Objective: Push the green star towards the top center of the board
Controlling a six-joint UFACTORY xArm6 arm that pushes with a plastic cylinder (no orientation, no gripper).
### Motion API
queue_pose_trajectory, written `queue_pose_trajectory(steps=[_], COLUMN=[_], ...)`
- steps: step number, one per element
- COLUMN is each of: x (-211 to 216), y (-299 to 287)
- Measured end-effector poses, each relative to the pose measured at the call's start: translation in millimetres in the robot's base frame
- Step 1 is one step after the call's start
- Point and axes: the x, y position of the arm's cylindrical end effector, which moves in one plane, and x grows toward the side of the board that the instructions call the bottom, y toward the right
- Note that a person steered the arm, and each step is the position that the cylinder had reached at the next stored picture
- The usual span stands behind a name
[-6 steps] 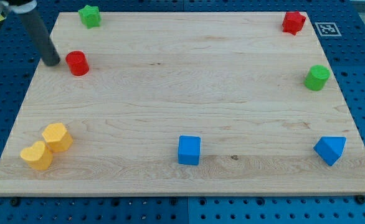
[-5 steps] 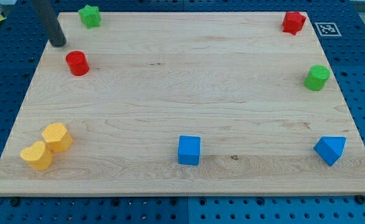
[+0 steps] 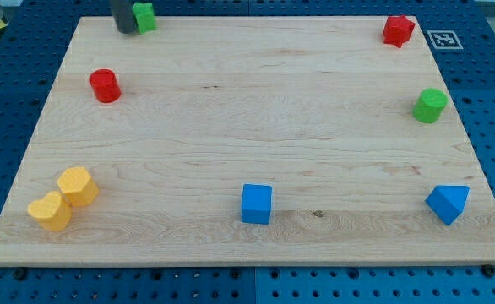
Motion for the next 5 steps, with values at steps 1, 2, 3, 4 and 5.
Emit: queue_pose_trajectory(steps=[1, 2, 3, 4, 5], x=[-6, -25, -26, -25, -25], y=[-11, -17, -15, 1, 29])
